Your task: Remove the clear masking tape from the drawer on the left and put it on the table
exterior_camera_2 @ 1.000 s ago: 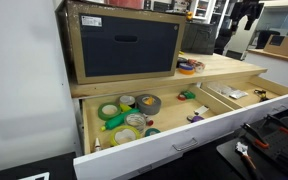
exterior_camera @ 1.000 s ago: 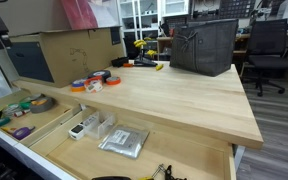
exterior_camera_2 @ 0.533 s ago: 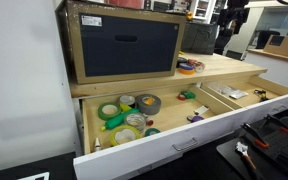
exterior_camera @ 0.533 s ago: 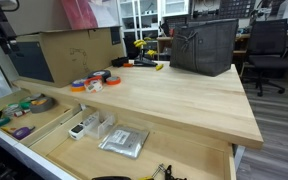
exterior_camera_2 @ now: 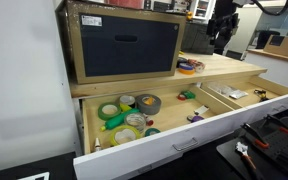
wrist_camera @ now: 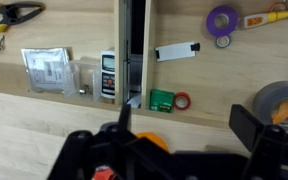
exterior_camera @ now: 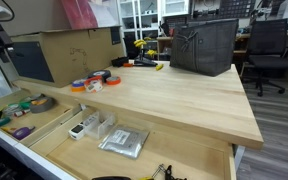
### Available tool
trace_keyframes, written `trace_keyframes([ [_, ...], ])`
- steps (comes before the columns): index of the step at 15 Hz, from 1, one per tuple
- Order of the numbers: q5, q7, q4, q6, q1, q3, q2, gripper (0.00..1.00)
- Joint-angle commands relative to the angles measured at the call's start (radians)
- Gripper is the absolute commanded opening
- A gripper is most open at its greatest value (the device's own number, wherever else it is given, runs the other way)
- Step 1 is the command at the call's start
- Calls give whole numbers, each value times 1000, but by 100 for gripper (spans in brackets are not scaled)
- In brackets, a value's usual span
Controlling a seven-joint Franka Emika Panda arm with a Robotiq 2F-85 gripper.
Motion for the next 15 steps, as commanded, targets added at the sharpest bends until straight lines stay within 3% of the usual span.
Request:
trace_keyframes([
  [1,-40,36,9,31,36,20,58,100],
  [15,-27,-152,121,37,146,14,340,100],
])
